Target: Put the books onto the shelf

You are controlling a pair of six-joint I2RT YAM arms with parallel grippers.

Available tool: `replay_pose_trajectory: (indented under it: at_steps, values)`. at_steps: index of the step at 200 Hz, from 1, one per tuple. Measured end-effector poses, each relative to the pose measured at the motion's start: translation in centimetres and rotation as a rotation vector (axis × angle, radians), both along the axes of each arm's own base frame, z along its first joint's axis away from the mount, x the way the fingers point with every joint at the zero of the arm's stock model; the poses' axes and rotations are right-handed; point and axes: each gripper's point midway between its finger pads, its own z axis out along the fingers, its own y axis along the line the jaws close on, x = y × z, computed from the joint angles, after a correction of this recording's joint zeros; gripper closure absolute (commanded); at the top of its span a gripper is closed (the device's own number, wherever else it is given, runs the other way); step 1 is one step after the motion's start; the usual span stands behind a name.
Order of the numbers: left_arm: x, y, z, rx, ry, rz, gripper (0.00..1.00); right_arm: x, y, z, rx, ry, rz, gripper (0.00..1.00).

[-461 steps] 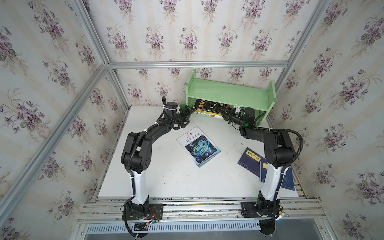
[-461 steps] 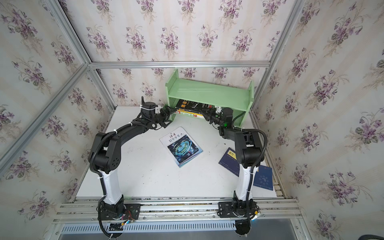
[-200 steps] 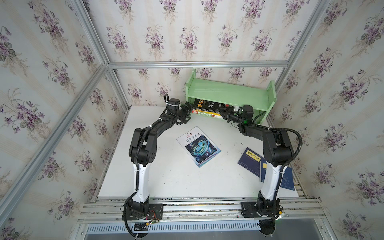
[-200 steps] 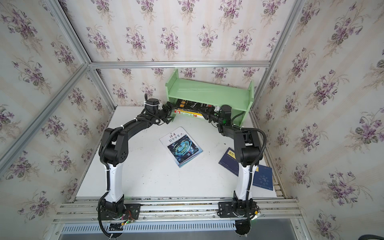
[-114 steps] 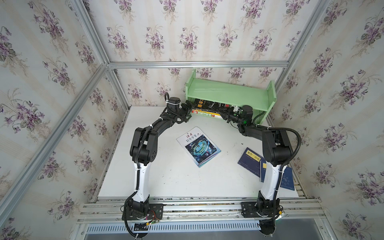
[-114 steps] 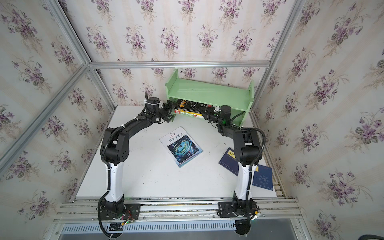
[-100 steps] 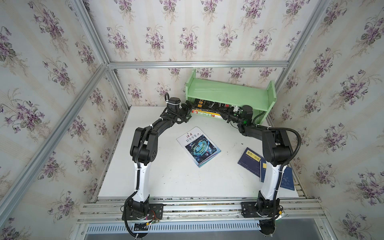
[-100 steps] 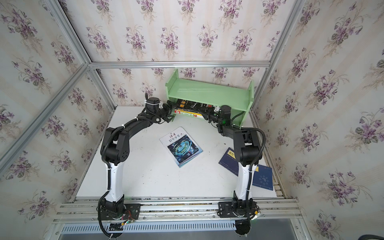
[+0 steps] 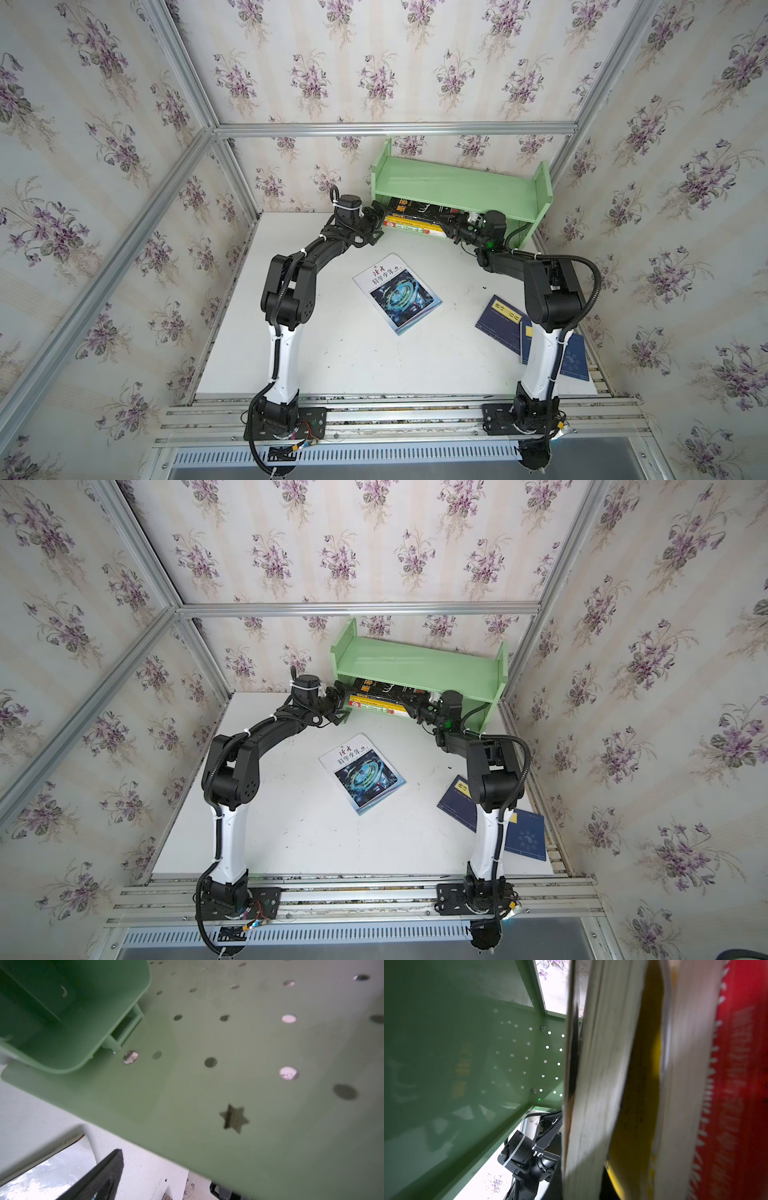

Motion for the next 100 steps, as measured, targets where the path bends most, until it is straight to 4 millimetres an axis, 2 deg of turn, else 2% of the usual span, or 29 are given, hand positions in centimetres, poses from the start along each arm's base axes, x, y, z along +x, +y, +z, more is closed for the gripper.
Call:
replay_pose_trajectory:
  at_steps: [100]
  values:
    - [-0.08, -0.15, -0.69, -0.003, 0.011, 0.002, 0.01, -0.15, 0.19, -0.25, -0.006, 0.0, 0.024, 0.99]
